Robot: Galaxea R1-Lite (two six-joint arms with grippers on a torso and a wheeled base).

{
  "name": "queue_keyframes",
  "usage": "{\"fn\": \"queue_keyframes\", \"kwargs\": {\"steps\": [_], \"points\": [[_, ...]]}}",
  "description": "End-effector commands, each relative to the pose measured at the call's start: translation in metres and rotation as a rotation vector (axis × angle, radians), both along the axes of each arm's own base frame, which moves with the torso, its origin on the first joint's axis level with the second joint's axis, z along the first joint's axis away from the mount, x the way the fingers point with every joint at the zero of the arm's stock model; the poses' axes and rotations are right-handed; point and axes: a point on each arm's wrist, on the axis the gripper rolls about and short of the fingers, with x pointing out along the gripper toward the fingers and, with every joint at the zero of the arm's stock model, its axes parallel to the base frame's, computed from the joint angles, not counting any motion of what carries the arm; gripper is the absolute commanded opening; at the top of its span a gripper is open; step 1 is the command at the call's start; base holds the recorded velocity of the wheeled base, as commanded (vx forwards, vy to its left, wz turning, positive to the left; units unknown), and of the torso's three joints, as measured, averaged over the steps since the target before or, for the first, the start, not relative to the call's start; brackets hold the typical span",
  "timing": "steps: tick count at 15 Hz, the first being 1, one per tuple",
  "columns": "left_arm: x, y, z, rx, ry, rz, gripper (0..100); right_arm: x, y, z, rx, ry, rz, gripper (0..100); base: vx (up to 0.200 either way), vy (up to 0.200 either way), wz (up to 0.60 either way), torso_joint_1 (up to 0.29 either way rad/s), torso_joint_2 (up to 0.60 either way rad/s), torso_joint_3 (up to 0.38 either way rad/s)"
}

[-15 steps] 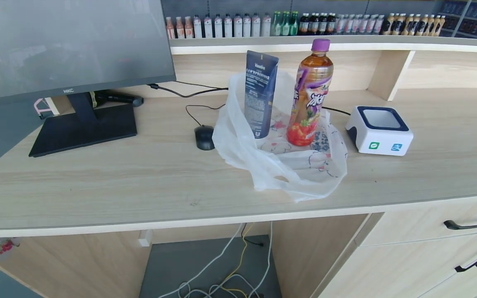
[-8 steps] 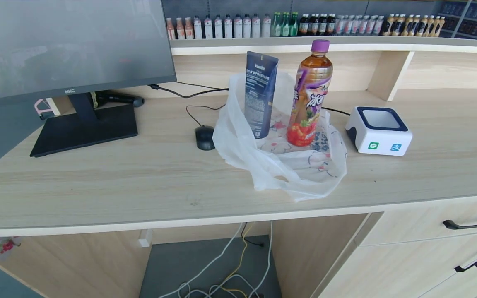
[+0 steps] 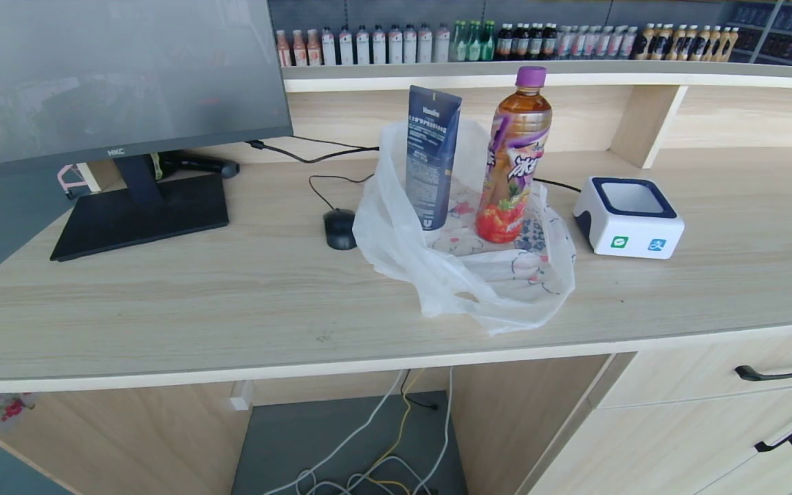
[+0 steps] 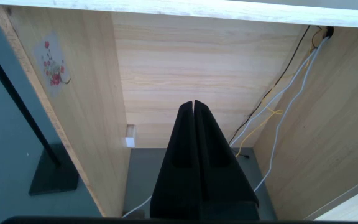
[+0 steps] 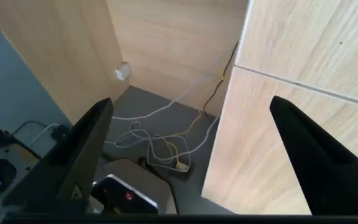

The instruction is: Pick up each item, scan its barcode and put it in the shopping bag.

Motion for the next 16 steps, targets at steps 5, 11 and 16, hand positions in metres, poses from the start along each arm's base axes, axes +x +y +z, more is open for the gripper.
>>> {"fn": "queue_keyframes", "kwargs": {"steps": [5,11,16], "points": [[0.0,0.0,0.0,-0.002,0.0,0.0,0,-0.003,0.003,-0.002,0.014,-0.003,-0.3,100,0.0,0.0,0.0,0.0,0.0,0.0],[0.0,0.0,0.0,-0.002,0.0,0.0,0,-0.008,0.006,-0.002,0.029,-0.068,-0.514,100,0.0,0.0,0.0,0.0,0.0,0.0],[0.0,0.0,0.0,-0.005,0.0,0.0,0,-0.01,0.006,-0.003,0.07,-0.09,-0.495,100,-0.12,0.0,0.0,0.002,0.0,0.001]]}}
